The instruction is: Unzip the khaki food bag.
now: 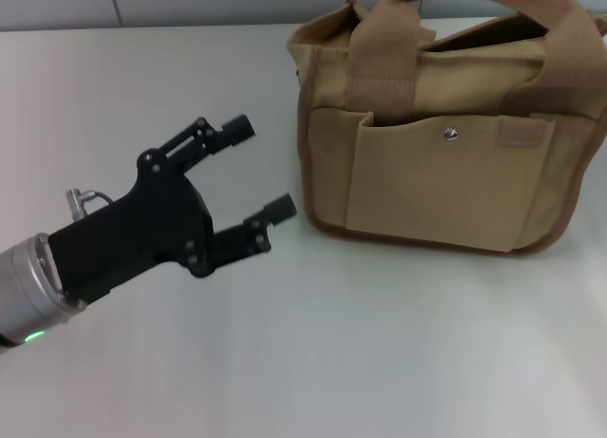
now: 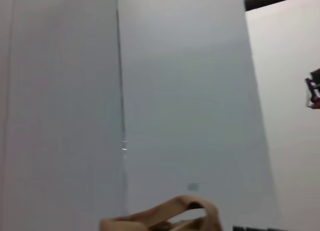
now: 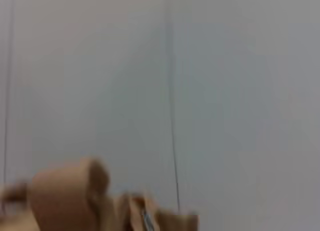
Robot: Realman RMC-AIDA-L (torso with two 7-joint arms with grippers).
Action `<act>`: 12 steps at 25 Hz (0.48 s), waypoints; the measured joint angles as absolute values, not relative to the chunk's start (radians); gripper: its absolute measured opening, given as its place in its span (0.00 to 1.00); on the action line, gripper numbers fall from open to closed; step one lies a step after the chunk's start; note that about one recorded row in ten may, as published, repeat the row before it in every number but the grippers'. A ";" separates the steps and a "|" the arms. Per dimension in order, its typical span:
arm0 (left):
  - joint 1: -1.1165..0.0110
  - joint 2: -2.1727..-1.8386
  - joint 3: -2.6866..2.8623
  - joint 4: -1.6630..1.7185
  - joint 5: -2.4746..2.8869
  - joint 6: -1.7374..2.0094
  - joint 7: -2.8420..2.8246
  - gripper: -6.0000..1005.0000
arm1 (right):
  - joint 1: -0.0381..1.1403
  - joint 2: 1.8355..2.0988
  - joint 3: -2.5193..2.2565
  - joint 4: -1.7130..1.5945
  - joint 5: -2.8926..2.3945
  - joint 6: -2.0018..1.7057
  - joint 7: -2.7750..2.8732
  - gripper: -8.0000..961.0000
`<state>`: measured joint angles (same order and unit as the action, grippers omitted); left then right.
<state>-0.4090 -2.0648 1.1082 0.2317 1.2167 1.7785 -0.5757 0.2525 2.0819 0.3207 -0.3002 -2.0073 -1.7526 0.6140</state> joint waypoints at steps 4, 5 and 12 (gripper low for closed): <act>-0.390 -2.058 1.172 0.294 1.232 1.777 -0.631 0.76 | 0.216 2.062 0.262 -0.305 -2.032 -1.908 0.791 0.88; -0.388 -2.055 1.184 0.308 1.253 1.770 -0.656 0.77 | 0.220 2.054 0.218 -0.325 -2.061 -1.944 0.831 0.88; -0.405 -2.045 1.187 0.377 1.446 1.741 -0.805 0.83 | 0.288 2.065 -0.191 -0.489 -2.232 -2.080 0.894 0.88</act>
